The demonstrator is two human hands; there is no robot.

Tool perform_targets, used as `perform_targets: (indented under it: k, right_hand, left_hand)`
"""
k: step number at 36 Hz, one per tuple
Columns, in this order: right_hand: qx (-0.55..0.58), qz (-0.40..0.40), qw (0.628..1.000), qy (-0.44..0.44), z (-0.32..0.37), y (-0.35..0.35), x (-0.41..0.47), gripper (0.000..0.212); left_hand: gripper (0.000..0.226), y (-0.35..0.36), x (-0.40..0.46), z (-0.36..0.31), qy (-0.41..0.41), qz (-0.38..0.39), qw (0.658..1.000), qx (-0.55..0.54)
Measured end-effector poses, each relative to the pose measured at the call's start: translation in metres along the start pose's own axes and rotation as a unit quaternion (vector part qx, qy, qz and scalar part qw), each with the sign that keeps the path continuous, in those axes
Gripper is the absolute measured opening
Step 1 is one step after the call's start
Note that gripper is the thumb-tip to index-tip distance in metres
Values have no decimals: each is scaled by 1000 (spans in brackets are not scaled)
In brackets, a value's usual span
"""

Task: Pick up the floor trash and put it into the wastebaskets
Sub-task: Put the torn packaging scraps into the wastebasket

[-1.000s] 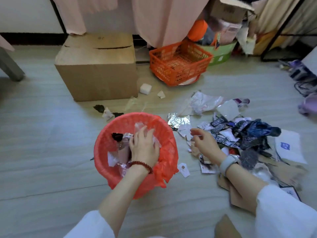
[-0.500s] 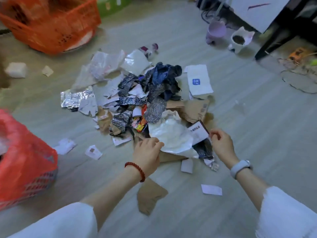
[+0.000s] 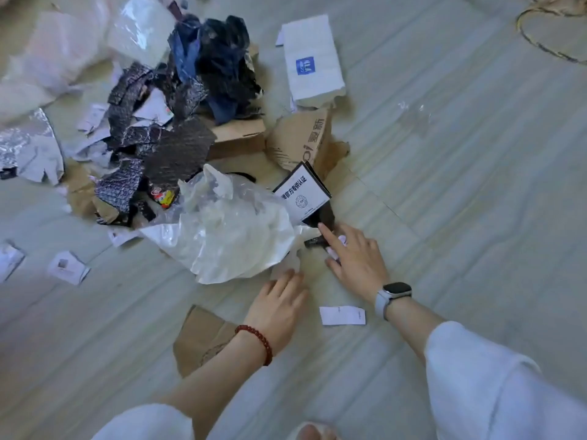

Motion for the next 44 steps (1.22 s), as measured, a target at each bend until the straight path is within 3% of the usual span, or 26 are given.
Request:
perform_targets:
  k: [4,9,12,15,17,20,23,26,28,32,37,40,44]
  right_hand:
    - [32,-41,999,8,-7,3,-11,42]
    - [53,-75,995,36,-10,4,-48,9]
    - [46,-79,996,23,-5,6,-71,24]
    - [63,-68,996,14,-1,6,-86,14]
    - [88,-65,993,30,-1,3,-90,11]
    - [123,-73,989,49,0,-8,-90,24]
    - [151,-72,985,43,2,-16,-91,19]
    - [195,-32,976,88,5,-13,-97,8]
    - [228,-15,965,132,6,-10,-104,20]
    - [268,-68,935,221,4,-22,-115,14]
    - [197,-52,955,214,12,-23,-124,39]
    - [141,-30,959,243,13,-18,-130,40]
    - [93,74,953,279,18,6,-141,64]
  left_hand:
    - [56,12,3,14,-51,49,997,12]
    - [46,13,-3,1,-3,-30,1000,-5]
    - [47,17,-16,-13,50,-34,998,-6]
    - [45,20,-27,-17,86,-32,996,-18]
    - [45,21,-30,-12,85,-23,996,-21]
    - [54,26,-29,-2,58,53,997,-11]
    - [53,24,-26,3,61,73,995,-4]
    - [64,21,-23,6,73,55,996,-9]
    - [76,22,-23,9,77,52,996,-8]
    - [82,27,-24,13,79,56,995,0]
    - [75,27,-24,12,72,27,997,21]
    - [79,28,-24,13,78,9,997,21]
    - [81,29,-25,15,84,8,996,28]
Point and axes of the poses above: each hand's wrist, its own x-axis towards the middle knuckle, its own y-axis out of the palm, z = x × y, the point moved 6 cm from there along x, towards the middle knuckle, and after that the axes turned 5 degrees about -y, right-handed, at the moved point
